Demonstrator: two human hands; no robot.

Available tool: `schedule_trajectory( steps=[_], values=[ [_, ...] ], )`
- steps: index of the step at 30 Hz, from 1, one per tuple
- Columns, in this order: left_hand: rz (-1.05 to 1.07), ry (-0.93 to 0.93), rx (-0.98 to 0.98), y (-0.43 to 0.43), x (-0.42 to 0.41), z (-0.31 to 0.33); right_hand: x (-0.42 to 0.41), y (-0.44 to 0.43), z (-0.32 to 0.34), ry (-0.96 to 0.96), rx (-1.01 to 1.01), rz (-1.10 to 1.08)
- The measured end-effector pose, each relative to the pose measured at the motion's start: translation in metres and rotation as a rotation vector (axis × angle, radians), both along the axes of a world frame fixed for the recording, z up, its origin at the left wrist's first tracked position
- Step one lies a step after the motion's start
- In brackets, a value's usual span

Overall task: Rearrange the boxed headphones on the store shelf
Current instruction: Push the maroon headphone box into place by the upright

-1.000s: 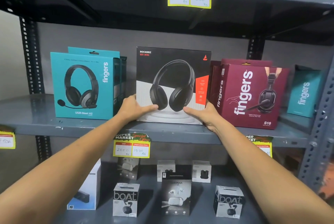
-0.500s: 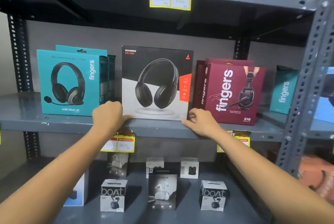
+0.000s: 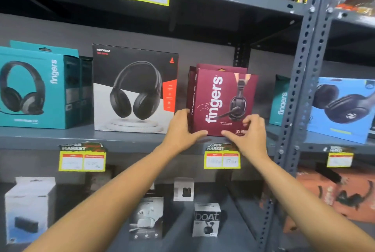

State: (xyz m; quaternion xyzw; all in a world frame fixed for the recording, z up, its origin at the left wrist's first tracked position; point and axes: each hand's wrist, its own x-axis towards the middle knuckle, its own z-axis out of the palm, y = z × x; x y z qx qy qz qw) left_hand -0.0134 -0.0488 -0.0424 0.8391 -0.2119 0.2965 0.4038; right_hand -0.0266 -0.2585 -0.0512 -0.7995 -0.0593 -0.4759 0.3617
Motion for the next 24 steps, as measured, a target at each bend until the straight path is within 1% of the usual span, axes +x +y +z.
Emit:
schedule_trajectory(
  steps=[2,4,6,8,9,12,15,17,20,24],
  values=[
    [0.008,0.052,-0.146,-0.019,0.01,0.006,0.012,-0.023,0.005,0.021,0.08,-0.045],
    [0.038,0.162,-0.248,-0.03,0.022,0.014,0.027,-0.042,0.011,0.188,0.163,-0.045],
    [0.052,0.318,-0.323,-0.034,0.037,0.019,0.04,-0.052,0.019,0.354,0.298,0.075],
    [-0.033,0.445,-0.416,-0.034,0.053,0.023,0.049,-0.058,0.027,0.465,0.375,0.227],
    [-0.093,0.478,-0.446,-0.034,0.059,0.023,0.053,-0.06,0.03,0.498,0.389,0.281],
    [-0.235,0.479,-0.438,-0.034,0.074,0.023,0.066,-0.061,0.033,0.49,0.382,0.404],
    [-0.301,0.481,-0.401,-0.032,0.081,0.025,0.078,-0.06,0.035,0.488,0.389,0.554],
    [-0.307,0.496,-0.366,-0.034,0.085,0.026,0.082,-0.062,0.036,0.521,0.407,0.622],
    [-0.306,0.497,-0.347,-0.035,0.089,0.023,0.085,-0.064,0.035,0.56,0.403,0.661],
    [-0.216,0.445,-0.356,-0.037,0.085,0.019,0.085,-0.064,0.031,0.542,0.396,0.663]
  ],
)
